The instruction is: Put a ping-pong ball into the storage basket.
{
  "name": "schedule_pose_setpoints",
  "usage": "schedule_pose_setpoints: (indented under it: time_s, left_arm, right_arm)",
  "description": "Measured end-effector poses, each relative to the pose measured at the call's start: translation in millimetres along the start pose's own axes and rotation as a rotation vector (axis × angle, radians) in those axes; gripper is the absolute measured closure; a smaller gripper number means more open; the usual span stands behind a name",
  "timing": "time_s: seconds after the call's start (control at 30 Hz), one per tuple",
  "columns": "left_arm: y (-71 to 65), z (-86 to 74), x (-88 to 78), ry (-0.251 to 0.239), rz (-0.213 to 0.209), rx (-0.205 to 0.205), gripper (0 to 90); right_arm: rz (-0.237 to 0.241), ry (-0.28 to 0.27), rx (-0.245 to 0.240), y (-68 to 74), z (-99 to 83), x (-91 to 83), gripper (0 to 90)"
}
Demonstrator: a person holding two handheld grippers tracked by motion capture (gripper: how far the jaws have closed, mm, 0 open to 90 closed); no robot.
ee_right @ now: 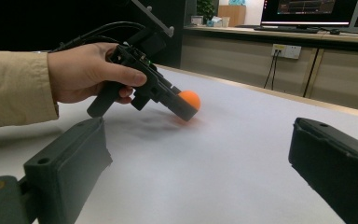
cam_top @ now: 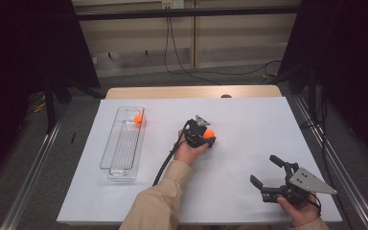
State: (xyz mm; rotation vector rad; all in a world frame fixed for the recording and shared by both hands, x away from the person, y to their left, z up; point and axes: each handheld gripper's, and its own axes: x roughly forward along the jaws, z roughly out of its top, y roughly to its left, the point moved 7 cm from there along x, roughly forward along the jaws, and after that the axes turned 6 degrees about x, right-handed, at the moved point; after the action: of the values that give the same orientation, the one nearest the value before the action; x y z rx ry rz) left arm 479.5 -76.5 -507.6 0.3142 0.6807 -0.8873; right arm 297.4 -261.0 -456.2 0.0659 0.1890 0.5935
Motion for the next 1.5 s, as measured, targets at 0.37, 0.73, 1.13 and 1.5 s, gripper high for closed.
schedule_pose_setpoints:
  time_s: [0.37, 0.73, 1.13, 1.5]
  left_arm:
    - [2.4, -5.3, -12.6, 0.003, -0.016, 0.003, 50.8]
    - [2.8, -6.6, -23.8, -0.018, -0.024, -0.011, 50.9]
    - [6.0, -13.4, -34.0, -0.011, -0.028, -0.015, 50.9]
    - [5.9, -15.9, -44.2, -0.011, -0.027, -0.002, 50.9]
  right_arm:
    - [-0.002, 0.001, 0.0, 0.2, -0.2, 0.2, 3.9]
    - [-0.003, 0.002, -0.001, 0.2, -0.2, 0.2, 3.9]
    - [-0.002, 0.0, -0.003, 0.4, -0.1, 0.0, 3.9]
    - [-0.004, 0.0, -0.003, 0.3, -0.1, 0.3, 3.9]
